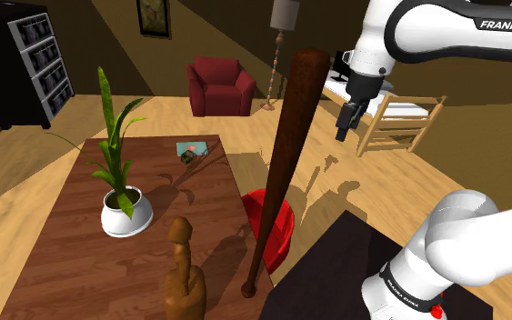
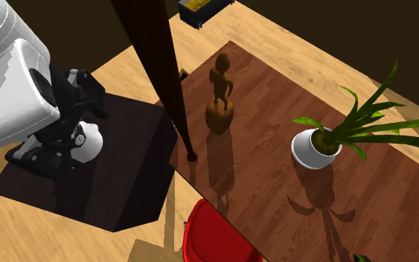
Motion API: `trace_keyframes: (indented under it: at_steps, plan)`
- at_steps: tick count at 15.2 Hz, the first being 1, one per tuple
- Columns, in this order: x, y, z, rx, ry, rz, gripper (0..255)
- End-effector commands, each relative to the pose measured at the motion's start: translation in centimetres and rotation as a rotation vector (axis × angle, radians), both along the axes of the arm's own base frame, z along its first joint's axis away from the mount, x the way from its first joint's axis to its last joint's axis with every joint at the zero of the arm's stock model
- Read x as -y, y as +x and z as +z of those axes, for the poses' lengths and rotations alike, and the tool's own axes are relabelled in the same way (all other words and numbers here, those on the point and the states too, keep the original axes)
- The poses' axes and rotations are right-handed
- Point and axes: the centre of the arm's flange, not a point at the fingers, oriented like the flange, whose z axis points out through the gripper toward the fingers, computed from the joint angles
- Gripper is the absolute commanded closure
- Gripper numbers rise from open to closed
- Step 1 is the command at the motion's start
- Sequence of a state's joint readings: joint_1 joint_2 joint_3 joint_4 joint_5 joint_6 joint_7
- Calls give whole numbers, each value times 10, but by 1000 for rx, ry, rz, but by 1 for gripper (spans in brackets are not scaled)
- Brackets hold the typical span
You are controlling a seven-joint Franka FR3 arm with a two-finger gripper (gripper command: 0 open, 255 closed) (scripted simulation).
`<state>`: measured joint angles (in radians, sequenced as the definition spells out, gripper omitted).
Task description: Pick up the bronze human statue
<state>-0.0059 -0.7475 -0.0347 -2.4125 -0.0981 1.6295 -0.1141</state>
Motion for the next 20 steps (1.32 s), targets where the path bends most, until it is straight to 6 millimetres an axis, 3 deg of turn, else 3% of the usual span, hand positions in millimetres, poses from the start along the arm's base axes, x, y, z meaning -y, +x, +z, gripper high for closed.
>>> trace_keyframes:
  at_steps: [1,20]
  plan:
    - [0,0,0,0,0,0,0]
    - [-138,126,-175,-273,150,-212,0]
